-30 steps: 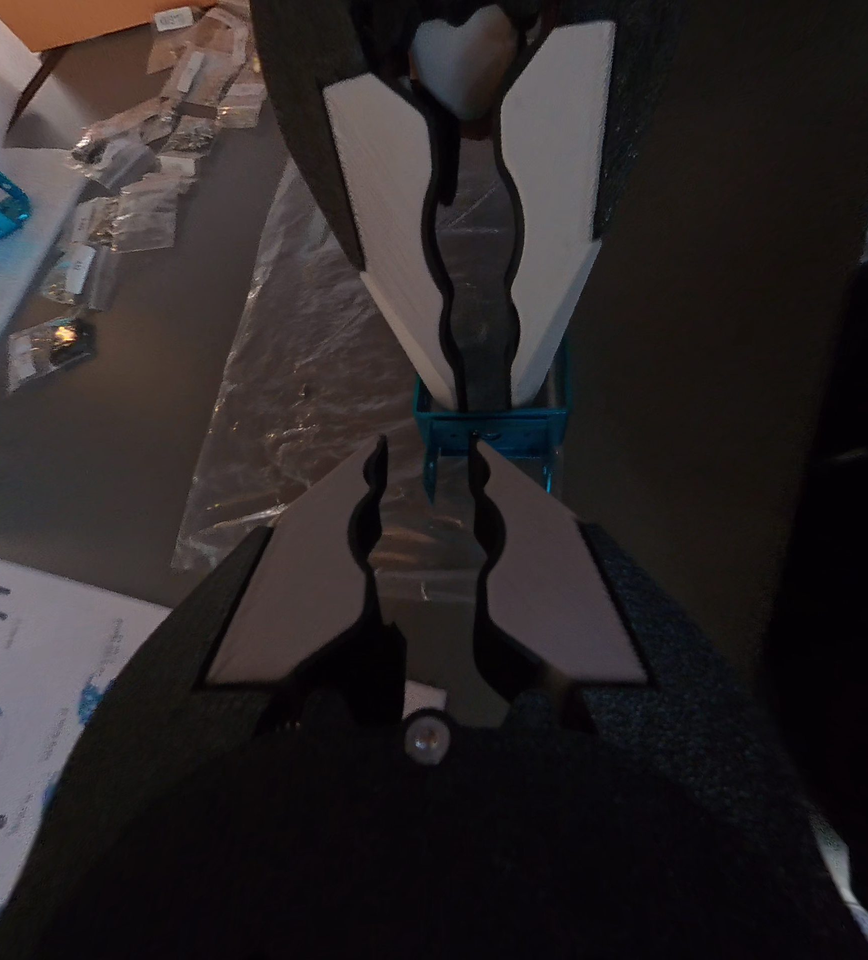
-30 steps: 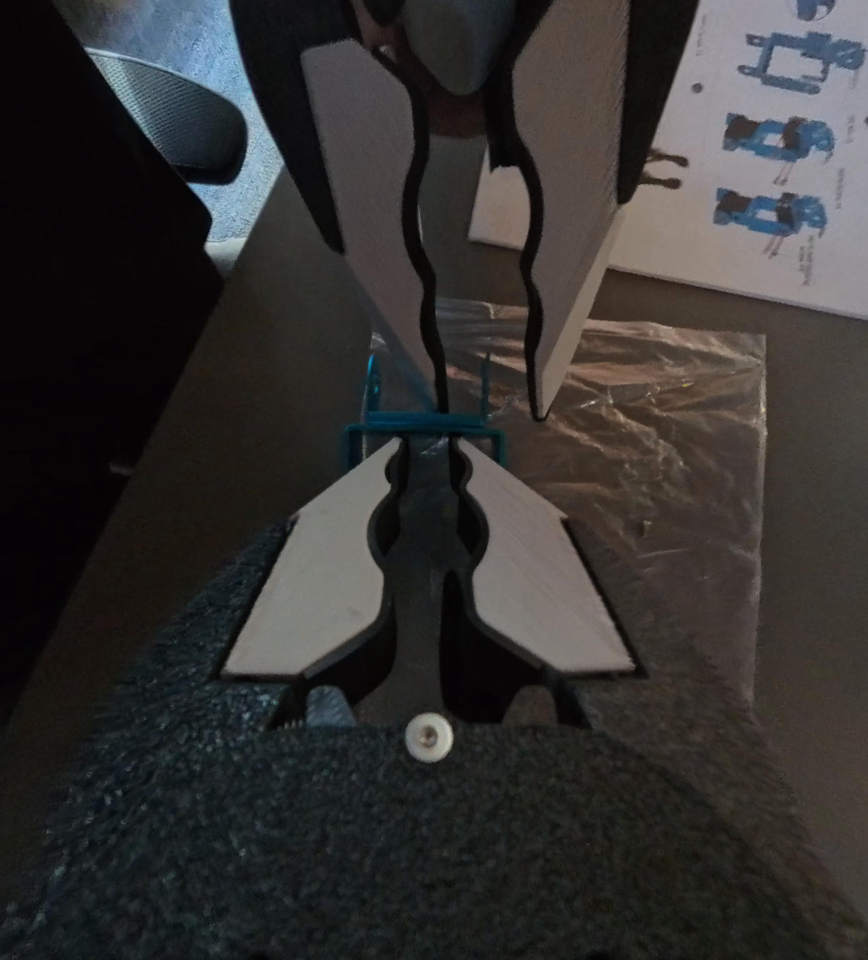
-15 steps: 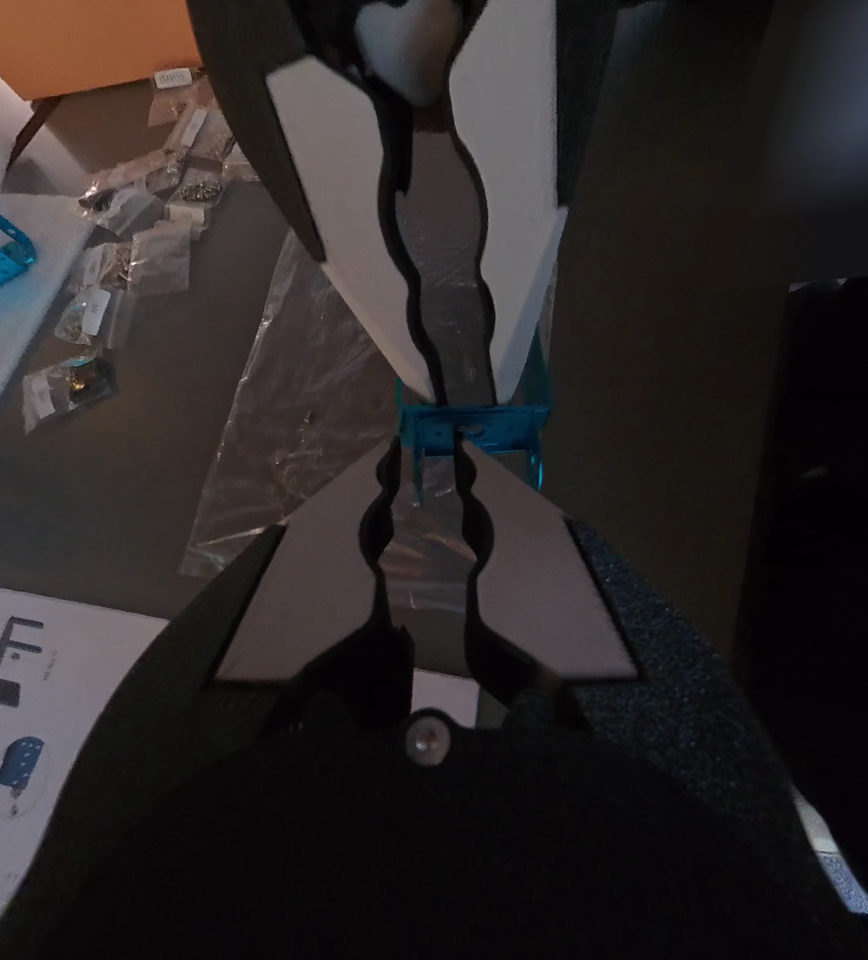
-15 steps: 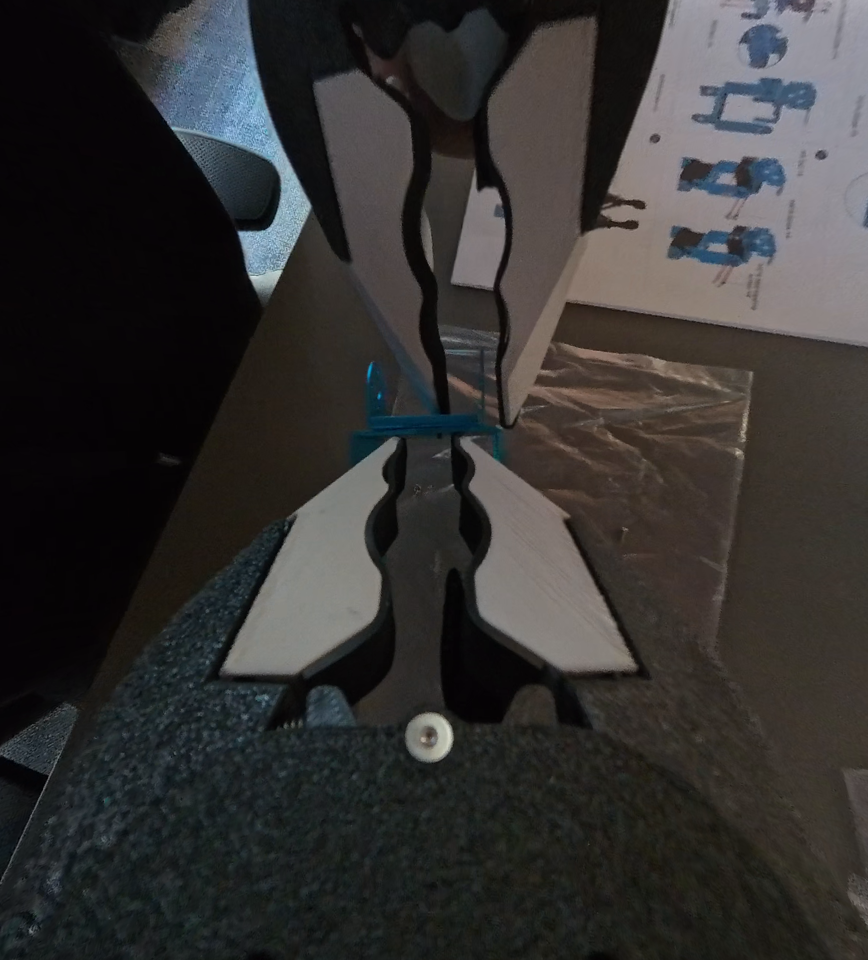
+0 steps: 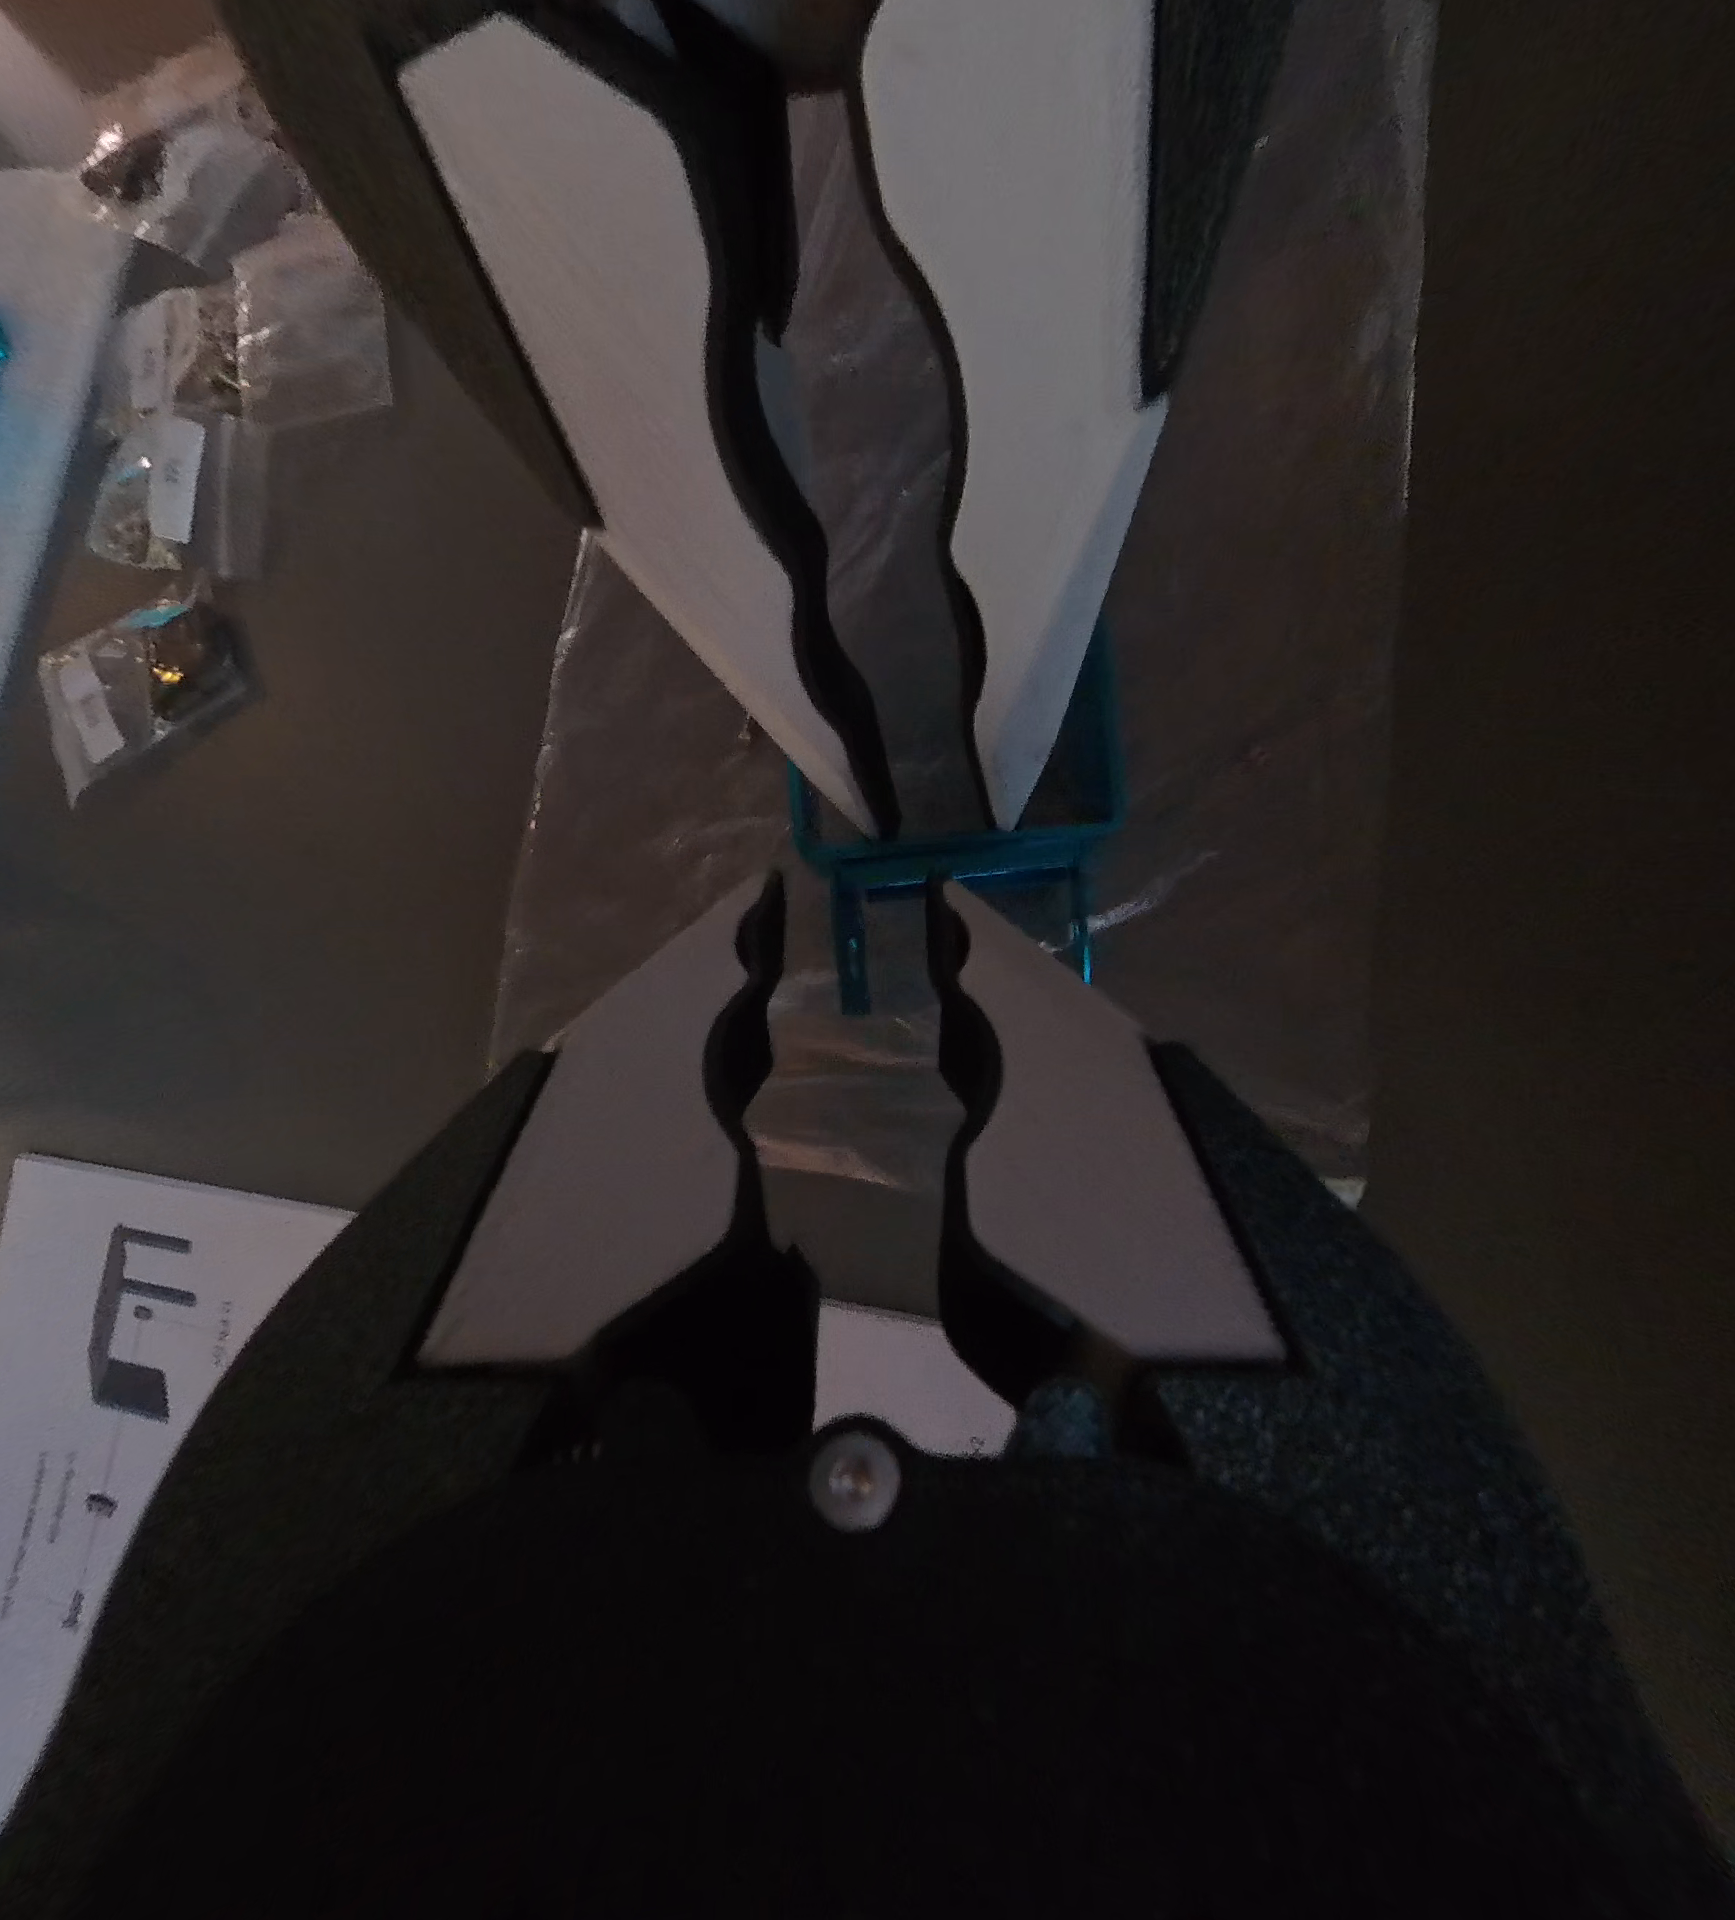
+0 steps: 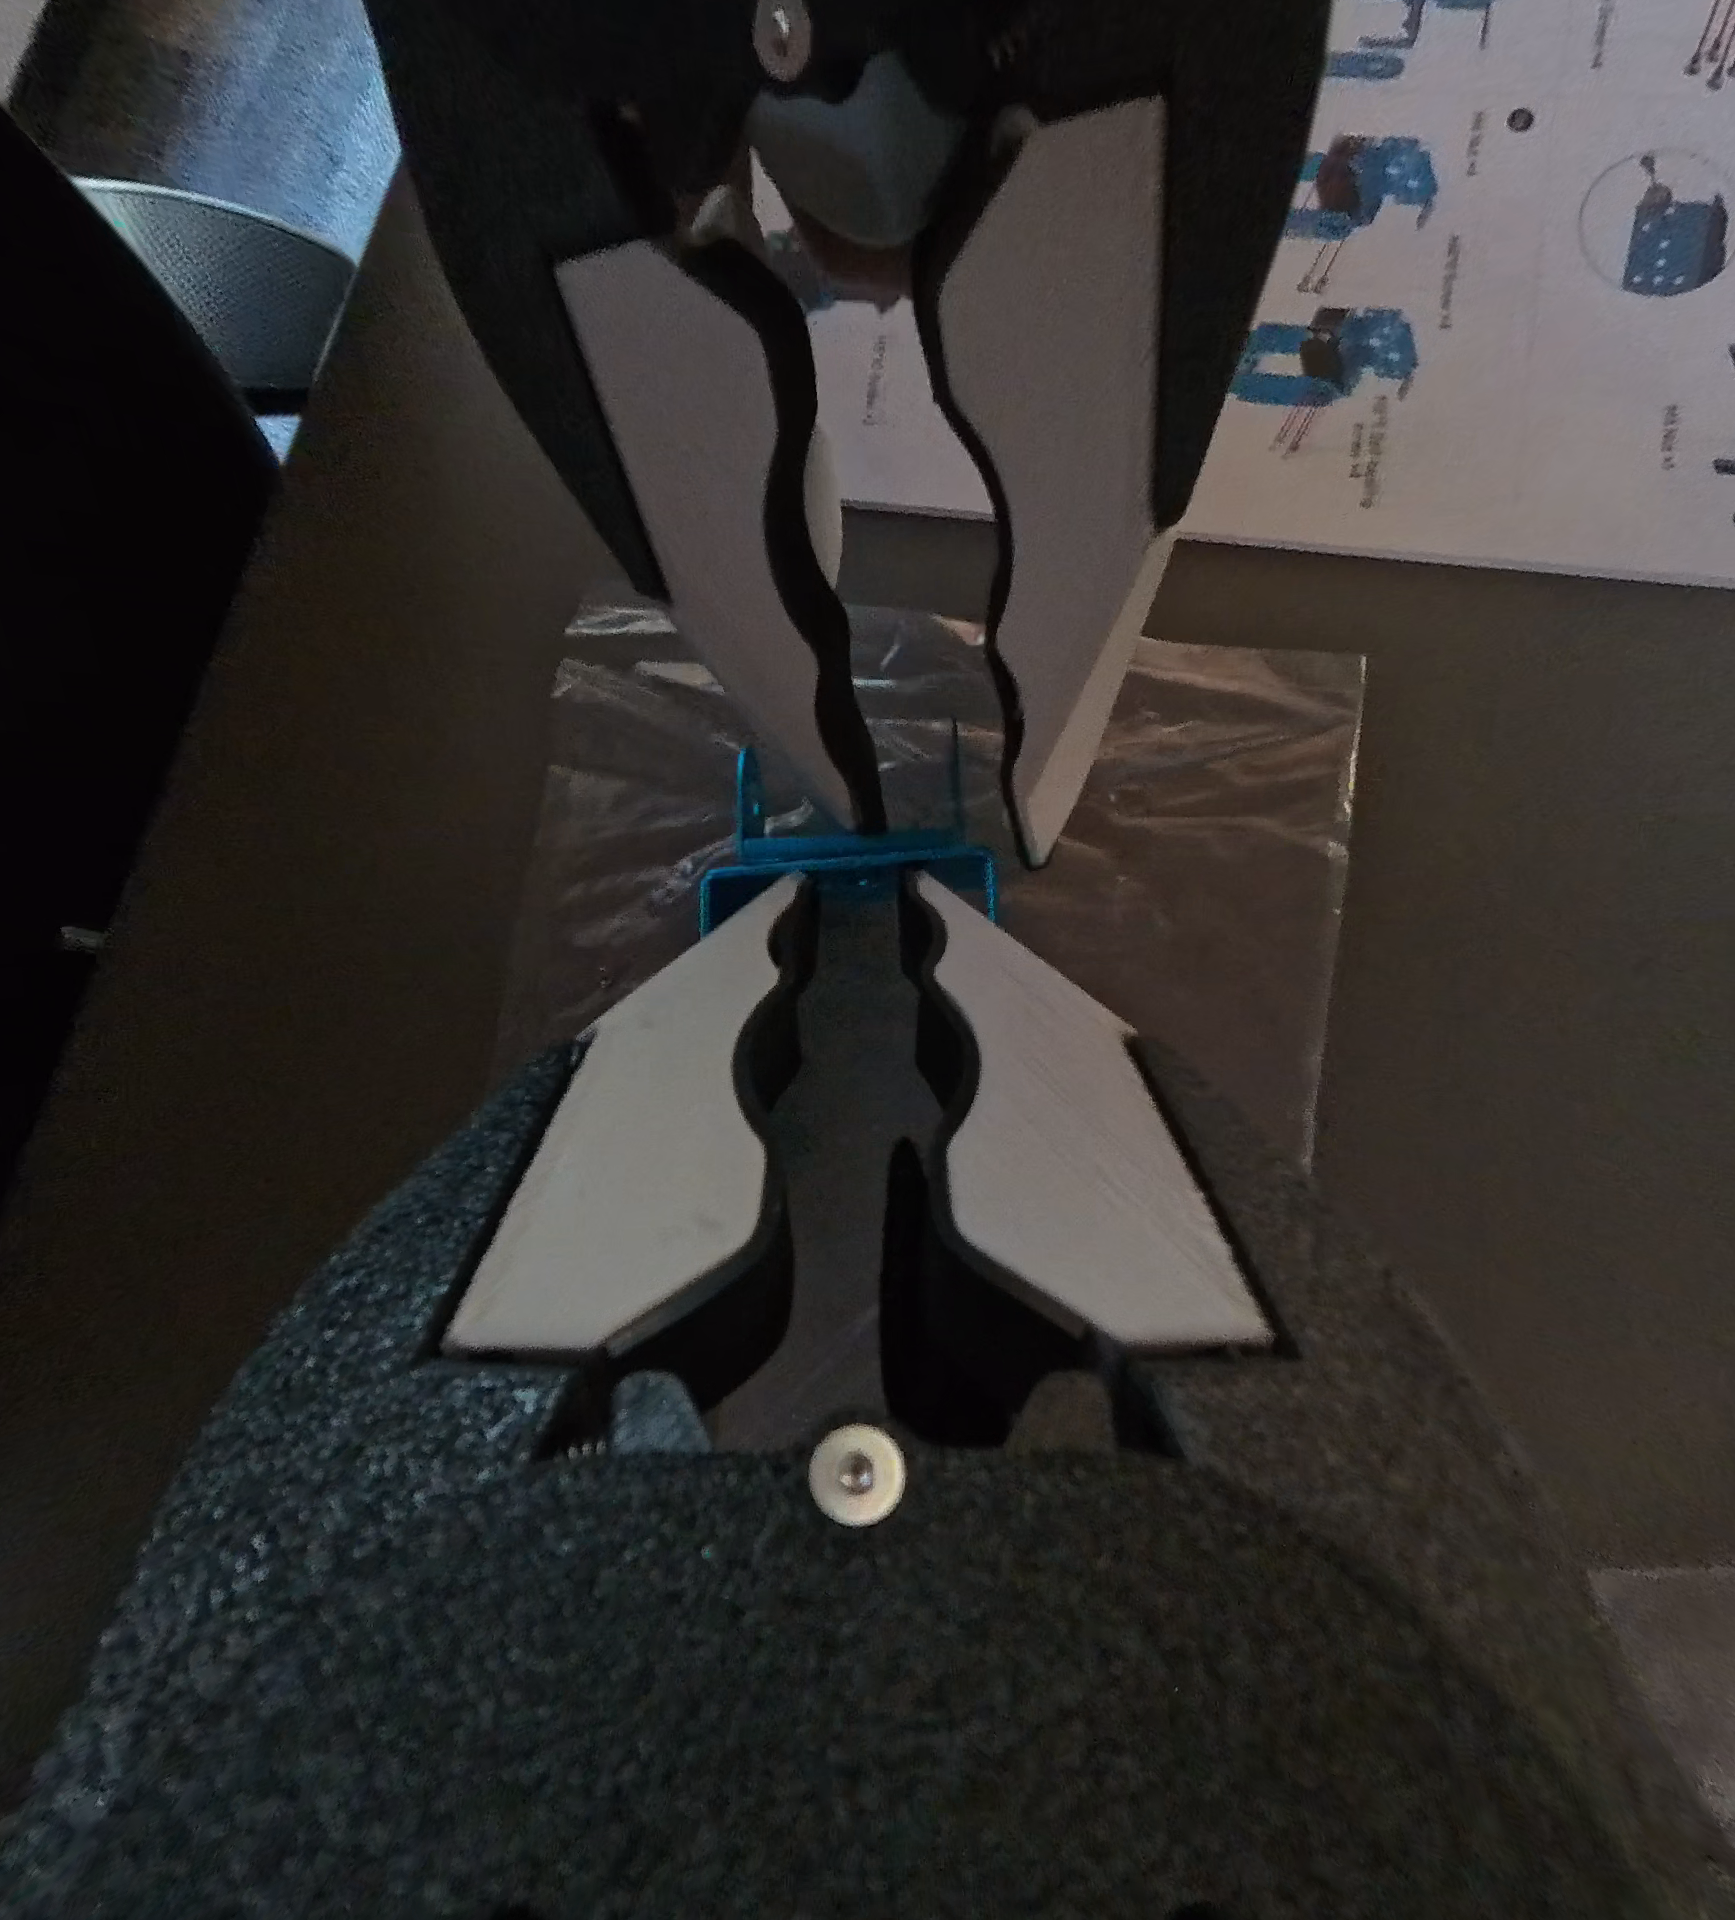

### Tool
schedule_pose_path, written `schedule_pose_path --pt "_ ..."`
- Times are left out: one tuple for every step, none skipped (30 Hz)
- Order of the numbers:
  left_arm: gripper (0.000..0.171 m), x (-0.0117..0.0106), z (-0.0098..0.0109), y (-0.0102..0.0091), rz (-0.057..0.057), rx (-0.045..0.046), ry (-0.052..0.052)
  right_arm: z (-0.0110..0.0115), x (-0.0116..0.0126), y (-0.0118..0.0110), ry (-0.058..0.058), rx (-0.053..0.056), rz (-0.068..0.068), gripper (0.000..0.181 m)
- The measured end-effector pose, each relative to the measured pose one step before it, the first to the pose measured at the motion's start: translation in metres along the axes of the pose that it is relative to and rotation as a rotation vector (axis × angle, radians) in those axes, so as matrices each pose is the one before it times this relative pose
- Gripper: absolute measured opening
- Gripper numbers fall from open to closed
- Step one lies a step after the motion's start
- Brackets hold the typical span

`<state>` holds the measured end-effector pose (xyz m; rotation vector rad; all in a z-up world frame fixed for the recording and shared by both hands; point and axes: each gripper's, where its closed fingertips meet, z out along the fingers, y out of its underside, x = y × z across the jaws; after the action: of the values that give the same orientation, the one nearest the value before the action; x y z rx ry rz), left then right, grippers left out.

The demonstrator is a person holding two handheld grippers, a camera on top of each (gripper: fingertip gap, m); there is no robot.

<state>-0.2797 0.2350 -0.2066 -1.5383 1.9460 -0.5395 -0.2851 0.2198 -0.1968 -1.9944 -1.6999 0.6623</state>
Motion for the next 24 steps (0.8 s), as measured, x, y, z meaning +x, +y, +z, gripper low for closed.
schedule_pose_path --pt "0.026 -0.00124 0.00063 0.00182 -0.0066 0.00169 0.0134 0.00151 0.00200 0.00066 -0.0053 -0.0023 0.0101 0.017" --pt "0.026 -0.00149 0.00076 0.00124 -0.0074 0.00263 0.0077 0.00141 0.00193 0.00062 0.0022 0.0014 0.0046 0.017" --pt "0.027 -0.00084 0.00091 0.00160 -0.0012 0.00213 0.0054 0.00127 -0.00003 0.00067 -0.0044 0.0043 0.0019 0.018" --pt "0.027 -0.00058 0.00030 0.00132 0.0058 0.00202 0.0011 0.00072 -0.00037 0.00057 -0.0033 0.0049 0.0045 0.018" --pt "0.027 -0.00078 -0.00025 0.00102 0.0080 0.00169 -0.0038 0.00018 -0.00033 0.00126 -0.0026 0.0011 0.0072 0.020" --pt "0.027 -0.00028 -0.00050 0.00094 0.0067 0.00213 -0.0015 -0.00084 0.00037 0.00261 0.0036 -0.0091 0.0067 0.022" --pt "0.027 0.00021 -0.00057 0.00087 0.0042 0.00307 0.0020 -0.00313 0.00133 0.00231 0.0161 -0.0050 0.0005 0.022" --pt "0.027 0.00009 -0.00027 0.00034 -0.0006 0.00738 0.0008 -0.00547 -0.00126 0.00016 0.0048 0.0118 -0.0015 0.022" --pt "0.027 0.00047 0.00016 0.00079 -0.0037 0.00545 0.0037 -0.00722 -0.00176 -0.00138 0.0051 0.0197 0.0053 0.022" --pt "0.027 0.00025 0.00014 0.00124 -0.0039 0.00425 0.0038 -0.00785 -0.00111 -0.00142 0.0146 0.0184 0.0027 0.022" --pt "0.027 -0.00020 -0.00052 0.00084 -0.0051 0.00410 0.0023 -0.00760 -0.00233 -0.00023 0.0105 0.0132 -0.0055 0.021" --pt "0.027 -0.00132 -0.00134 0.00104 -0.0009 -0.00027 -0.0050 -0.00622 -0.00514 0.00147 -0.0043 0.0028 -0.0066 0.021" --pt "0.027 -0.00254 -0.00173 0.00061 0.0037 0.00340 -0.0115 -0.00479 -0.00776 0.00330 -0.0177 -0.0094 -0.0069 0.021" --pt "0.027 -0.00222 -0.00194 0.00094 -0.0009 0.00297 -0.0059 -0.00293 -0.01130 0.00368 -0.0346 -0.0104 -0.0063 0.020" --pt "0.028 -0.00179 -0.00208 0.00046 -0.0090 0.00568 0.0008 -0.00064 -0.01642 0.00184 -0.0592 -0.0014 -0.0114 0.020" --pt "0.028 -0.00130 -0.00267 -0.00092 -0.0110 0.01565 0.0049 0.00222 -0.01029 -0.00152 -0.0149 0.0155 -0.0184 0.019" --pt "0.028 -0.00072 -0.00274 -0.00111 -0.0071 0.01837 0.0083 0.00486 -0.00263 -0.00207 0.0289 0.0179 -0.0205 0.015" --pt "0.028 -0.00187 -0.00217 -0.00034 -0.0072 0.01287 0.0020 0.00673 -0.00020 -0.00020 0.0335 0.0016 -0.0166 0.013" --pt "0.028 -0.00241 -0.00123 0.00075 -0.0109 0.00310 -0.0011 0.00747 -0.00048 -0.00027 0.0205 0.0017 -0.0089 0.011" --pt "0.028 -0.00140 -0.00026 0.00119 -0.0104 -0.00231 0.0025 0.00758 -0.00207 0.00072 -0.0040 -0.0054 -0.0002 0.011" --pt "0.028 0.00035 0.00005 0.00035 -0.0051 0.00095 0.0072 0.00696 -0.00134 0.00201 -0.0116 -0.0165 0.0060 0.011" --pt "0.028 0.00209 0.00006 -0.00053 0.0007 0.00505 0.0114 0.00554 0.00064 0.00477 -0.0040 -0.0326 0.0022 0.011" --pt "0.027 0.00308 0.00011 -0.00112 0.0037 0.00848 0.0135 0.00310 0.00246 0.00551 0.0067 -0.0371 -0.0054 0.011" --pt "0.026 0.00363 0.00058 -0.00034 0.0027 0.00507 0.0166 0.00108 0.00210 0.00219 0.0066 -0.0121 -0.0047 0.011"
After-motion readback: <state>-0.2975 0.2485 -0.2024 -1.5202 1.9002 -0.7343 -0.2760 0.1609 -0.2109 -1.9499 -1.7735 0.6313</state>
